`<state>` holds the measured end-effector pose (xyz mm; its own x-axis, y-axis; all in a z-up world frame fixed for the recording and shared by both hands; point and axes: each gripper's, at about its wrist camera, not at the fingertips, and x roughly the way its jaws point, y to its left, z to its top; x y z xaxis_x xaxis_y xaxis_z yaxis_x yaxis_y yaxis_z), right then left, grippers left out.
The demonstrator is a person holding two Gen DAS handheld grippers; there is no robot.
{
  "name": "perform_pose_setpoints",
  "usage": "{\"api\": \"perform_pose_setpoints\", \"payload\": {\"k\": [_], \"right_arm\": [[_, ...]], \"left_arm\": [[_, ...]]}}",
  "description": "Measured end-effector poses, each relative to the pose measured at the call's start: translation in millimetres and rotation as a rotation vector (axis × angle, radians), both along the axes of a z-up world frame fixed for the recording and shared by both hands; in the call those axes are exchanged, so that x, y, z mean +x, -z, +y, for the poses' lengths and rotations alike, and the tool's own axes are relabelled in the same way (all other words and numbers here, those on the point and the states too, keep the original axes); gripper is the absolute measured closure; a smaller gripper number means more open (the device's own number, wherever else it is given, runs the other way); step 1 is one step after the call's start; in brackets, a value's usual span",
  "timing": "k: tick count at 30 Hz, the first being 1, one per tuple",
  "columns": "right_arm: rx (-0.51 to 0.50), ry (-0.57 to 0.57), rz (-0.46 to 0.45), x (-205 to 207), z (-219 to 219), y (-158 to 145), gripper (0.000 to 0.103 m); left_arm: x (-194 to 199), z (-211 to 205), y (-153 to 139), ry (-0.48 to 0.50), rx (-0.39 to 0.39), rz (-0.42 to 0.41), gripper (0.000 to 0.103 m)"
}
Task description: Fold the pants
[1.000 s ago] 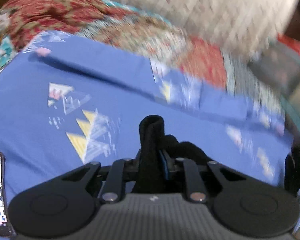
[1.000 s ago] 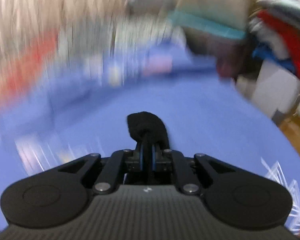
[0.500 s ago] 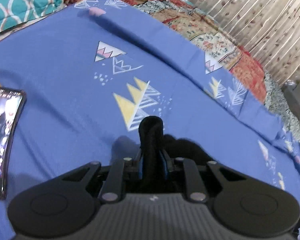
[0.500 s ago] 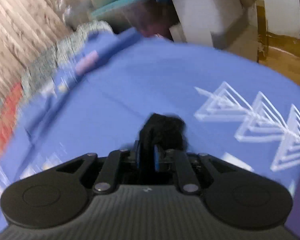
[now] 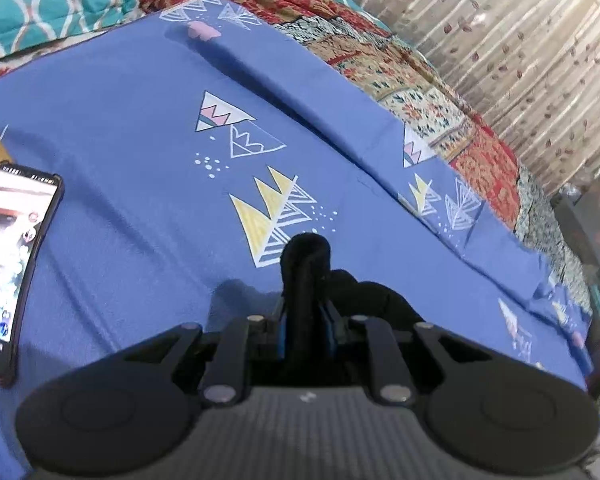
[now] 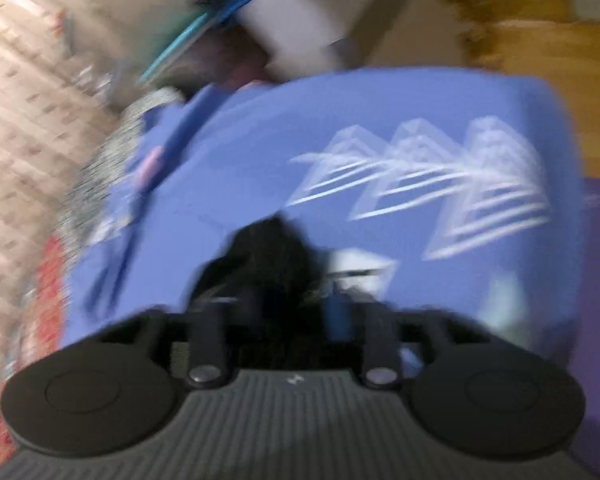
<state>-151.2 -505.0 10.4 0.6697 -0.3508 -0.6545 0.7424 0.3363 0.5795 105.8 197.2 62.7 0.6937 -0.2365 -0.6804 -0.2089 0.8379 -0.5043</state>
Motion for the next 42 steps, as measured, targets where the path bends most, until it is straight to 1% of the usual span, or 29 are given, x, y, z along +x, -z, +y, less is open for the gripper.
{"api": "perform_pose_setpoints", "payload": {"k": [1, 3, 4, 6, 9, 10, 11, 12, 13, 14, 15, 16, 17, 18, 19, 21, 22, 23, 24, 25, 27, 28, 30, 32, 34, 37, 38, 39, 42], "right_arm": [[-0.015, 0.031, 0.023, -8, -1, 0, 0.042], [-0.046, 0.064, 0.065, -17, -3, -5, 0.042], [-0.088, 0.073, 0.081, -18, -2, -12, 0.042], [-0.177, 0.039, 0.085, -10, 2, -30, 0.042], [-0.28, -0.082, 0.103, 24, 11, -51, 0.038], [-0.299, -0.115, 0.121, 37, 13, -53, 0.031], [-0.308, -0.137, 0.144, 49, 12, -52, 0.027], [-0.311, -0.147, 0.171, 60, 11, -50, 0.027], [-0.31, -0.149, 0.201, 71, 8, -46, 0.027], [-0.305, -0.16, 0.227, 79, 3, -41, 0.028], [-0.28, -0.19, 0.261, 89, 0, -33, 0.033], [-0.237, -0.24, 0.306, 97, -3, -23, 0.077], [-0.211, -0.272, 0.344, 100, -2, -17, 0.087], [-0.246, -0.259, 0.332, 96, 4, -24, 0.087], [-0.304, -0.252, 0.262, 82, 12, -34, 0.087], [-0.378, -0.258, 0.07, 42, 28, -53, 0.087], [-0.399, -0.263, 0.012, 23, 35, -55, 0.084], [-0.417, -0.274, -0.01, 6, 40, -52, 0.075], [-0.414, -0.284, 0.011, -5, 42, -43, 0.07], [-0.386, -0.294, 0.059, -9, 39, -32, 0.057], [-0.309, -0.253, 0.197, -19, 29, -8, 0.049], [-0.281, -0.215, 0.175, -32, 25, -4, 0.04], [-0.225, -0.129, 0.089, -48, 18, -7, 0.037], [-0.262, -0.11, 0.088, -40, 19, -17, 0.037], [-0.334, -0.146, 0.117, -22, 22, -28, 0.037], [-0.4, -0.212, 0.134, 15, 14, -37, 0.026], [-0.416, -0.237, 0.15, 29, 12, -37, 0.022], [-0.43, -0.267, 0.177, 44, 9, -35, 0.021], [-0.417, -0.355, 0.294, 79, 3, -13, 0.023]], "left_arm": [[-2, 2, -1, -0.011, 0.002, -0.004, 0.09], [-4, 6, -3, -0.02, 0.005, -0.007, 0.09], [-6, 8, -4, -0.02, -0.004, -0.008, 0.09], [-7, 9, -6, -0.012, -0.009, -0.014, 0.09], [-7, 2, -9, 0.01, 0.013, -0.018, 0.089], [-5, -1, -9, 0.013, 0.024, -0.01, 0.085], [-3, -4, -10, 0.014, 0.036, -0.002, 0.073], [0, -7, -10, 0.018, 0.047, -0.001, 0.066], [2, -9, -11, 0.021, 0.054, -0.005, 0.057], [4, -11, -10, 0.024, 0.061, -0.003, 0.051], [8, -14, -9, 0.028, 0.067, 0.005, 0.049], [11, -16, -7, 0.033, 0.073, 0.013, 0.048], [14, -18, -5, 0.035, 0.087, 0.018, 0.049], [16, -21, -3, 0.036, 0.106, 0.021, 0.051], [17, -23, -2, 0.039, 0.123, 0.023, 0.051], [17, -25, 1, 0.05, 0.133, 0.02, 0.051], [18, -25, 2, 0.054, 0.136, 0.019, 0.05], [19, -25, 3, 0.056, 0.137, 0.022, 0.048], [21, -24, 4, 0.063, 0.133, 0.029, 0.047], [23, -23, 6, 0.068, 0.129, 0.038, 0.047], [28, -22, 8, 0.075, 0.128, 0.055, 0.046], [29, -22, 8, 0.078, 0.126, 0.058, 0.044], [29, -23, 6, 0.084, 0.126, 0.053, 0.042], [28, -23, 2, 0.09, 0.132, 0.038, 0.036], [26, -23, -3, 0.088, 0.144, 0.023, 0.033], [24, -22, -10, 0.089, 0.157, 0.005, 0.031], [23, -22, -12, 0.089, 0.161, 0.001, 0.03], [22, -22, -13, 0.086, 0.166, -0.001, 0.03], [21, -19, -18, 0.076, 0.176, 0.002, 0.03]]}}
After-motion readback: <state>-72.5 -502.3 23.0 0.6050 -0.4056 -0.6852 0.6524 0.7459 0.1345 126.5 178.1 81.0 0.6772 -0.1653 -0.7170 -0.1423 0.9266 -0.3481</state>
